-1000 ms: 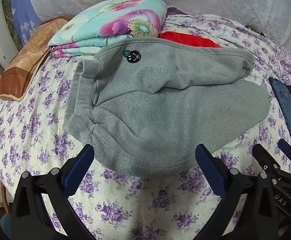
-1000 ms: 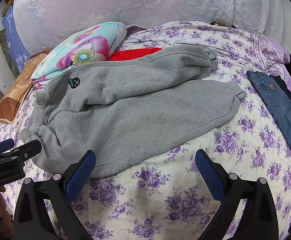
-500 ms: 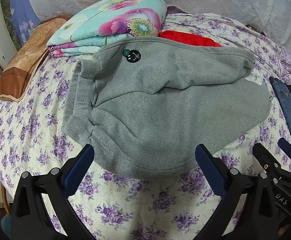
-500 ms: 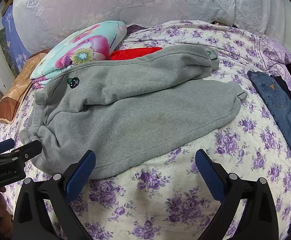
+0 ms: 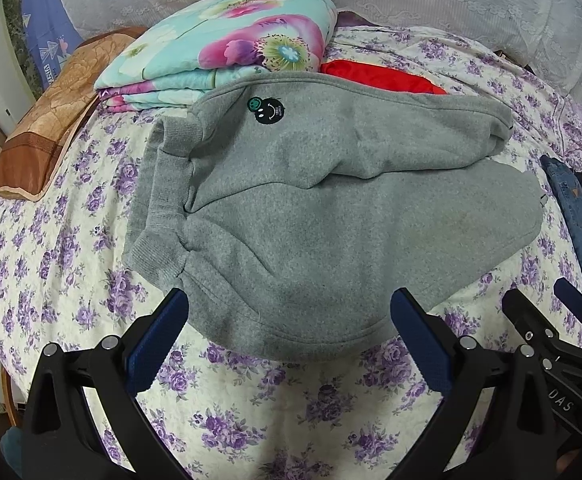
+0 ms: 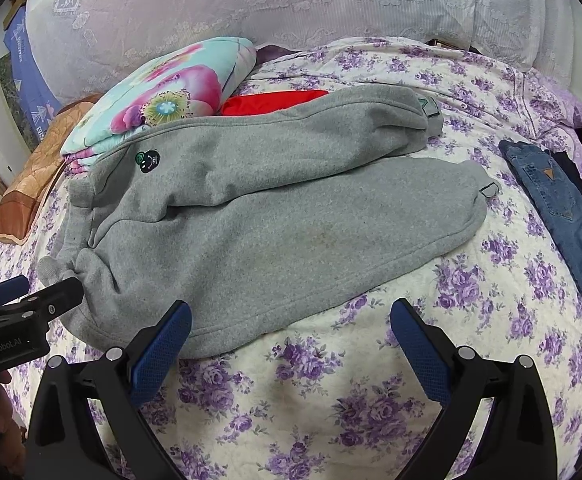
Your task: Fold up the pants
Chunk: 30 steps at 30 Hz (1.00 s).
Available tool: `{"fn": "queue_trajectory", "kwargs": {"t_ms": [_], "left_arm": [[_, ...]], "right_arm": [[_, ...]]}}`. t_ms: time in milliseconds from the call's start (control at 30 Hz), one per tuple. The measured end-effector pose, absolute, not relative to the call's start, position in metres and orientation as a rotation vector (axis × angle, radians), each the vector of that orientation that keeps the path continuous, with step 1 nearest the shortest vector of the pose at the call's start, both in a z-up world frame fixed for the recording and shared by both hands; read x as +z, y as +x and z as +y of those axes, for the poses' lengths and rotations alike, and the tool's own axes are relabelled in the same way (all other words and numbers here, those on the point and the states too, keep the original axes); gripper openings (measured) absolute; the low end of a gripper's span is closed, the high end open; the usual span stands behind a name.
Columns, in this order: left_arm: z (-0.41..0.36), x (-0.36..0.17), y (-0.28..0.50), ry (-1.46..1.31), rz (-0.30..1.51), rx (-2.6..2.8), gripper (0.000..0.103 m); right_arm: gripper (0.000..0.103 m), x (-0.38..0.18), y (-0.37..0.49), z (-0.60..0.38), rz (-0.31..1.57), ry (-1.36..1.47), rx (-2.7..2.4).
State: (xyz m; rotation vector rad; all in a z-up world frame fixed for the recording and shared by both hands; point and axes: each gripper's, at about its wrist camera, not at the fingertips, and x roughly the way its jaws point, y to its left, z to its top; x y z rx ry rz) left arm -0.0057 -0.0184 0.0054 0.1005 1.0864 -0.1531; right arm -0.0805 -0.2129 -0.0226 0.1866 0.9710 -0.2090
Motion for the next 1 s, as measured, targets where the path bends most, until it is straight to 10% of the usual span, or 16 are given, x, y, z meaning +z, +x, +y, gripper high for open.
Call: {"fn": "queue_trajectory", "kwargs": {"t_ms": [1000], "left_arm": [[-0.005, -0.027, 0.018, -0.002, 1.178, -0.189, 0.099]], "right_arm": [[0.1, -0.035, -0.077, -0.22, 1.002, 0.212, -0.221]]}}
